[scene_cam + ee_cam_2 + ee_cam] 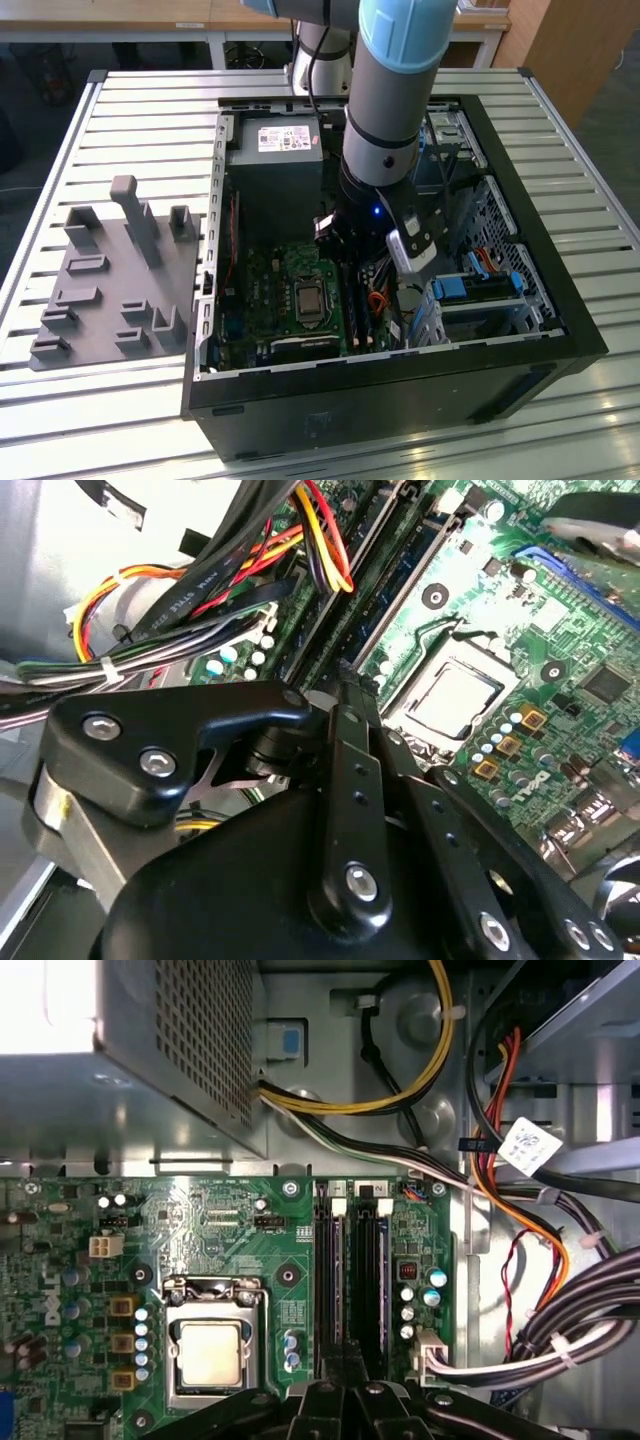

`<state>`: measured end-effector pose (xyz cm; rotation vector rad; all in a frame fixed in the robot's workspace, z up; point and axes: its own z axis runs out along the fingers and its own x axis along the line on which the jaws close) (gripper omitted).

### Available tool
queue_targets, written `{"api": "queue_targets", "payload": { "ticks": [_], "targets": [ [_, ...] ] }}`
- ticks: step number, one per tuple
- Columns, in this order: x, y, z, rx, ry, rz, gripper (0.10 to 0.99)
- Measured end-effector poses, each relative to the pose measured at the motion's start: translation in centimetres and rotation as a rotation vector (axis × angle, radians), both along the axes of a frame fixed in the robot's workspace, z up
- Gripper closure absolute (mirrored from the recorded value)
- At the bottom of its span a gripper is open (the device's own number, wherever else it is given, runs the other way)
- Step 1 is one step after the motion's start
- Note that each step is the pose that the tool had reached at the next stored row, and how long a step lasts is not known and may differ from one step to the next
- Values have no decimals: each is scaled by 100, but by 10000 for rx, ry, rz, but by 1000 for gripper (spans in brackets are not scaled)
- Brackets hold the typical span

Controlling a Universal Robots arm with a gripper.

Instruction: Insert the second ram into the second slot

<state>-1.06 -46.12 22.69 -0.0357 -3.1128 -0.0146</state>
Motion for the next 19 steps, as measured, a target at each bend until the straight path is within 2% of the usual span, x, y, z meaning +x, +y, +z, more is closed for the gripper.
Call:
{"api": "queue_targets", "payload": {
  "ticks": [6, 16, 19],
  "targets": [
    [-1, 18, 31, -10, 0, -1, 980],
    [-2, 19, 159, -9, 0, -1, 980],
    [-2, 20, 173, -6, -1, -1, 980]
  ]
}}
